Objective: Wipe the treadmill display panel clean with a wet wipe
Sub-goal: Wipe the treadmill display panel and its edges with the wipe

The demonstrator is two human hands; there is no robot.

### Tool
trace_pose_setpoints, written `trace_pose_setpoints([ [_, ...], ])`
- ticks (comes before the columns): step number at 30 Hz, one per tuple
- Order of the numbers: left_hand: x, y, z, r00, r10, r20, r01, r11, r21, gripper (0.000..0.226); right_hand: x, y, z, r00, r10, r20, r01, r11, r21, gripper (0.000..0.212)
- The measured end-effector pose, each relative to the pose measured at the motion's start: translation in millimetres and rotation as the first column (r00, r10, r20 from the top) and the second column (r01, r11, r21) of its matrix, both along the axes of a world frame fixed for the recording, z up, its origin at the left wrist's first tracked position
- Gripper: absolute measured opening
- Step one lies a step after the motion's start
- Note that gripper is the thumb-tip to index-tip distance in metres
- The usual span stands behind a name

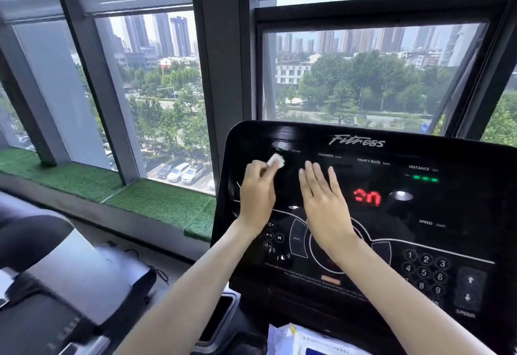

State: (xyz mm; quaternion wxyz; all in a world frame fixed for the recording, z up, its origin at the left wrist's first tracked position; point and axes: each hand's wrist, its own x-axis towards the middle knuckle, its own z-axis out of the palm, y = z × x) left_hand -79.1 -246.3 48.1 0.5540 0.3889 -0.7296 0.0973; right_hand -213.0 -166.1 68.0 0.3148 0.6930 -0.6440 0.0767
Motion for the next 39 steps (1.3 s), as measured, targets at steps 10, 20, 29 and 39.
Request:
trace_pose_setpoints([
  [10, -6.0, -5.3, 24.4, 0.998, -0.028, 0.057, 0.03, 0.999, -0.023, 0.031, -2.5, 0.2, 0.7, 0.999, -0.005, -0.038, 0.005, 1.0, 0.008, 0.08],
  [20, -11.3, -3.9, 29.4, 0.989, -0.129, 0.07, 0.13, 0.991, -0.012, 0.032, -4.6, 2.1, 6.0, 0.997, 0.07, 0.039, -0.071, 0.997, 0.037, 0.081],
  [29, -51.4, 10.7, 27.0, 0.991, -0.12, 0.052, 0.122, 0.992, -0.043, 0.039, -40.5, 38.5, 10.5, 0.963, 0.139, 0.229, -0.118, 0.987, -0.107, 0.083],
  [39, -70.6, 26.4, 19.6, 0.986, -0.131, 0.107, 0.137, 0.989, -0.051, 0.041, -72.9, 48.5, -6.6, 0.977, -0.015, 0.214, 0.027, 0.998, -0.054, 0.084],
])
